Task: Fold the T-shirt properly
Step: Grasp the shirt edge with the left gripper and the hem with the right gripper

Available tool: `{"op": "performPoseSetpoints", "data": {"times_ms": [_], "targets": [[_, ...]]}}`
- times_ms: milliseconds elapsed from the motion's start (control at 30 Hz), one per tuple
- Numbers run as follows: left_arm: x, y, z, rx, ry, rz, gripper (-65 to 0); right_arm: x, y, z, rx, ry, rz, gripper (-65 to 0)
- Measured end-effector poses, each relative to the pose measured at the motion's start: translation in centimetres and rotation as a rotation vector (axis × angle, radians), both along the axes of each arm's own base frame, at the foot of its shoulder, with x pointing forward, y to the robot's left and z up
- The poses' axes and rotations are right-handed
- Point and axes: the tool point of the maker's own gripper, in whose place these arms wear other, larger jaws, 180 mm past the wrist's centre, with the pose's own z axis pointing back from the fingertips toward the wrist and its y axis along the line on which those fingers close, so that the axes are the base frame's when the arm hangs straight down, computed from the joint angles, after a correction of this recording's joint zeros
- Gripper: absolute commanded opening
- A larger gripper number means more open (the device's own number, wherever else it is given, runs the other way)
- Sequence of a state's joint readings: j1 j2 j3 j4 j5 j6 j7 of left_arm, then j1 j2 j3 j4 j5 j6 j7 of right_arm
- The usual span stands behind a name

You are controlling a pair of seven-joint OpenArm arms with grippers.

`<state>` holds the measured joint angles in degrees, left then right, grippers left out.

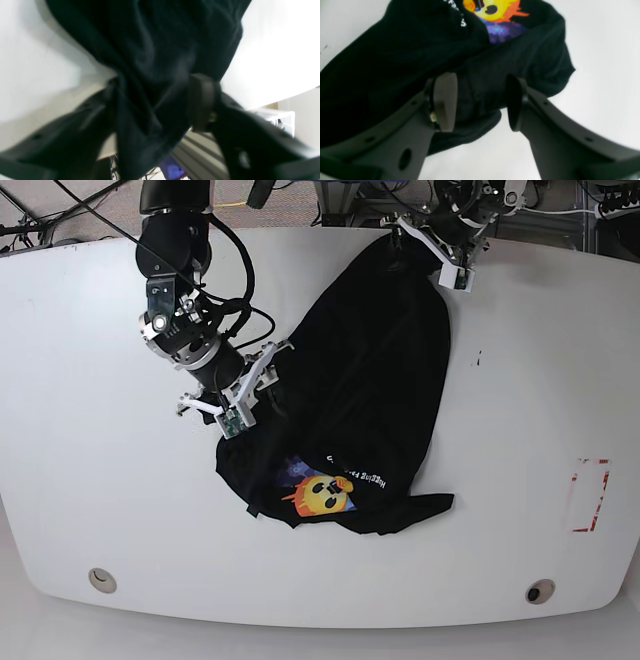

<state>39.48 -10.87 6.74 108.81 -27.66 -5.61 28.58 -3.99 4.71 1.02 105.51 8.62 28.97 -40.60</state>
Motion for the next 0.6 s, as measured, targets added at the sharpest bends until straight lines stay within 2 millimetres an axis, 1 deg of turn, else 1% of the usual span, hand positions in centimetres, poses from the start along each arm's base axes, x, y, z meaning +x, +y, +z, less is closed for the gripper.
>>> {"op": "performPoseSetpoints", "data": {"times_ms": [67, 167, 233, 300, 367, 400, 467, 533, 600], "targets": [[-0.1, 0.0, -0.1, 0.000, 0.004, -0.001, -51.7, 0.3, 0.2, -1.1, -0.015, 0.030, 0.002, -34.4], [-0.1, 0.1, -0.1, 0.003, 0.003, -0.001, -61.9, 0.2, 1.0, -1.8, -0.010, 0.049, 0.021, -34.6], [0.0, 0.1, -0.1, 0.004, 0.003, -0.001, -64.7, 0.1, 1.5, -2.3, -0.014, 0.062, 0.038, -34.7], [-0.1, 0.1, -0.1, 0.003, 0.004, -0.002, -65.0, 0.4, 1.2, -2.9, -0.006, 0.083, 0.025, -34.6], [-0.1, 0.1, -0.1, 0.003, 0.004, -0.002, -65.0, 1.4, -0.3, -2.9, 0.010, 0.087, -0.040, -34.6], [-0.1, 0.2, -0.1, 0.005, 0.003, -0.002, -65.0, 2.0, -1.3, -2.8, 0.024, 0.084, -0.079, -34.6], [-0.1, 0.4, -0.1, 0.012, 0.003, -0.003, -65.0, 3.1, -4.0, -2.7, 0.030, 0.082, -0.177, -34.4], [0.0, 0.4, -0.1, 0.013, 0.002, -0.002, -65.0, 3.7, -5.9, -3.0, 0.043, 0.092, -0.231, -34.4], [-0.1, 0.4, -0.1, 0.013, 0.003, -0.007, -65.0, 4.2, -6.8, -3.7, 0.048, 0.115, -0.260, -34.4]]}}
